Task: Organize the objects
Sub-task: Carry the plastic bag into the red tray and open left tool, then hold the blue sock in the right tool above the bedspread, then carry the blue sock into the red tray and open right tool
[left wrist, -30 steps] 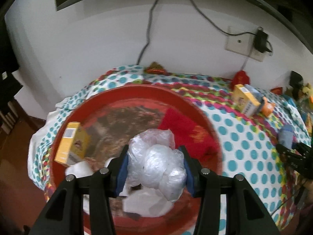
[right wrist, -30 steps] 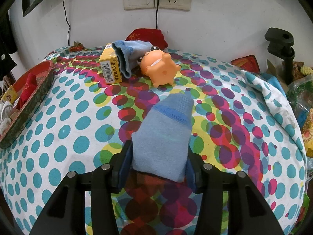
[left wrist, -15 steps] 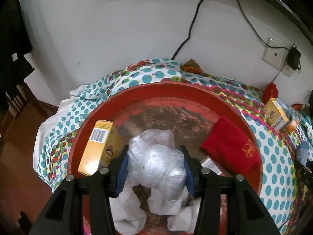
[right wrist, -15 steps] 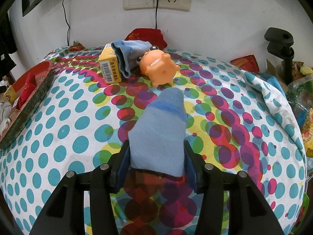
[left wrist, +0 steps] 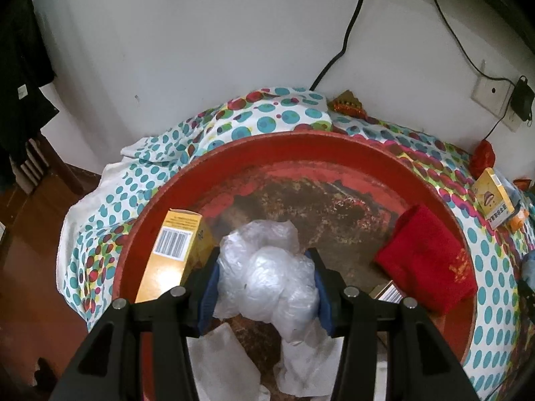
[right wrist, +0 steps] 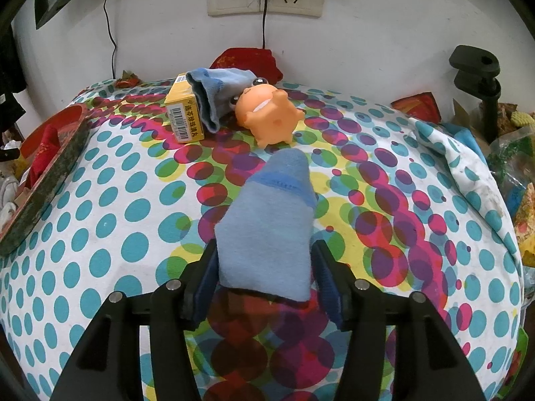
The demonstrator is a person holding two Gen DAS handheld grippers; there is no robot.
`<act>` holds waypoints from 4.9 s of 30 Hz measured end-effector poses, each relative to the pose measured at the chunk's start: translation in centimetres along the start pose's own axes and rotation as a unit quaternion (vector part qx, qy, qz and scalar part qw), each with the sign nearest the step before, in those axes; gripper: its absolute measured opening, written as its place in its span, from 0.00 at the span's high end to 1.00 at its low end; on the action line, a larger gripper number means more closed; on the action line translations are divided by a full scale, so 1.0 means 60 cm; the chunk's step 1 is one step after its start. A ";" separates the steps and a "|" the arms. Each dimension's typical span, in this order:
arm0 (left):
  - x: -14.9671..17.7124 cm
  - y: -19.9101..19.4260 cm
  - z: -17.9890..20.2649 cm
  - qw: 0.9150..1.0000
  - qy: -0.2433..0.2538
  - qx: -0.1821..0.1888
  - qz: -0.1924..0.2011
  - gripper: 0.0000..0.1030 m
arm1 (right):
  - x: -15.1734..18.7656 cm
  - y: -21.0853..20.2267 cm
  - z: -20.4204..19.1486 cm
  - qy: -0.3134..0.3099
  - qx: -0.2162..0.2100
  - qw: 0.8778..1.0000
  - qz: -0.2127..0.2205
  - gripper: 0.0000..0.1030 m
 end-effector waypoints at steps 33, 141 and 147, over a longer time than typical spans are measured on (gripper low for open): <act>0.143 -0.138 -0.016 0.997 -0.014 -0.019 0.067 0.39 | -0.004 0.001 0.009 0.011 0.012 1.000 -0.002 0.37; 0.223 -0.140 -0.026 0.998 -0.011 -0.042 0.035 0.39 | -0.028 -0.015 -0.610 -0.157 -0.118 0.981 -0.002 0.40; 0.224 -0.139 -0.021 0.998 -0.004 -0.043 0.035 0.39 | -0.023 -0.031 -0.574 -0.138 -0.124 0.983 0.007 0.40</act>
Point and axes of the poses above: each gripper's, at about its wrist camera, not at the fingertips, and y roughly the way its jaws point, z to its right, x to its underside, the point moved 6 cm from there along y, roughly the way its jaws point, and after that the axes turned 8 degrees about y, right-handed, at the moved point
